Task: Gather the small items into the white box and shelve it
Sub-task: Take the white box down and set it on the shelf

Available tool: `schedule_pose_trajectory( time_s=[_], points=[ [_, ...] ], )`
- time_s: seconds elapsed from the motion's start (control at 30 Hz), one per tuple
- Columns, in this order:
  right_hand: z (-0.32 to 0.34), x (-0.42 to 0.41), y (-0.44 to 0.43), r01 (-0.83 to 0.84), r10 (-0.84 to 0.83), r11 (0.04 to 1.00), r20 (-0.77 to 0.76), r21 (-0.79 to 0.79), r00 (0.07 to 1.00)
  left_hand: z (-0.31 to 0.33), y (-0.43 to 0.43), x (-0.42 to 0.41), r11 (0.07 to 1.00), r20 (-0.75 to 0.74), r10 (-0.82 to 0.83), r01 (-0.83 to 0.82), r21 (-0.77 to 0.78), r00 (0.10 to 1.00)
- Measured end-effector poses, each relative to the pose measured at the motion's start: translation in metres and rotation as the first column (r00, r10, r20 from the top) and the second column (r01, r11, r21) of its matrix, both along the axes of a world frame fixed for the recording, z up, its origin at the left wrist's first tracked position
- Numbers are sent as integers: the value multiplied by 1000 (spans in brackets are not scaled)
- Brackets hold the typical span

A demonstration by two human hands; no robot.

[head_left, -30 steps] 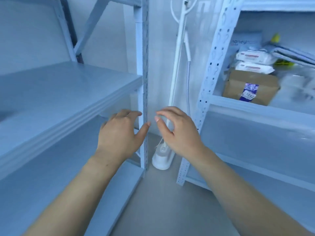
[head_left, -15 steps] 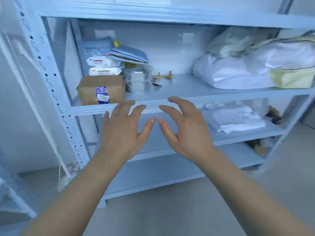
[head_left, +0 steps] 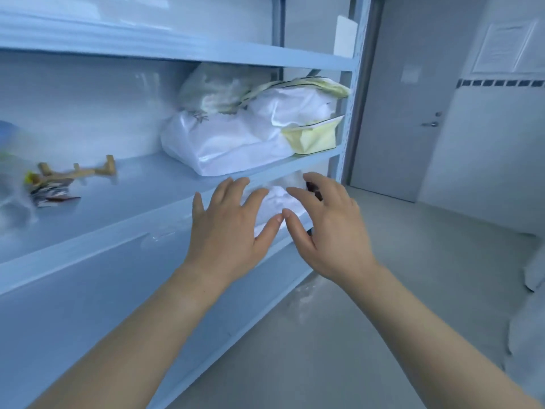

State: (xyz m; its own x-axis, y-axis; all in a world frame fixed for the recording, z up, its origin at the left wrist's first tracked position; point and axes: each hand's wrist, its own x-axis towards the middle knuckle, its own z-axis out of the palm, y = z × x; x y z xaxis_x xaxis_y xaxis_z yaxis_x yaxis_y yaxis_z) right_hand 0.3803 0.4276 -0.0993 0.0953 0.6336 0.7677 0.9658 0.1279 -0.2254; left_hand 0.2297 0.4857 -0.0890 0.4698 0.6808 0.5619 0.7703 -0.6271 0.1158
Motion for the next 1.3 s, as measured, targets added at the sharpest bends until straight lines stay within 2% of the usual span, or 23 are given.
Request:
schedule_pose_trajectory(
  time_s=[0.3,0.5,0.67,0.93,1.1,1.3],
  points=[
    [45,121,114,200,-211,972,79,126,974,45,142,131,974,50,-179,169,152,983],
    [80,197,192,262,-284,945,90,197,955,87,230,217,927,38,-289,270,260,956],
    [95,260,248,297,-319,929,68,223,945,105,287,287,911,48,-329,303,281,943],
    [123,381,334,225,-256,927,65,301,965,131,367,405,889,81,-330,281,362,940],
    [136,475,371,126,-183,932,138,341,973,148,408,479,855,27,-325,281,435,945],
    [156,582,421,50,-139,942,251,331,958,166,457,560,866,-28,-231,219,449,972]
  ],
)
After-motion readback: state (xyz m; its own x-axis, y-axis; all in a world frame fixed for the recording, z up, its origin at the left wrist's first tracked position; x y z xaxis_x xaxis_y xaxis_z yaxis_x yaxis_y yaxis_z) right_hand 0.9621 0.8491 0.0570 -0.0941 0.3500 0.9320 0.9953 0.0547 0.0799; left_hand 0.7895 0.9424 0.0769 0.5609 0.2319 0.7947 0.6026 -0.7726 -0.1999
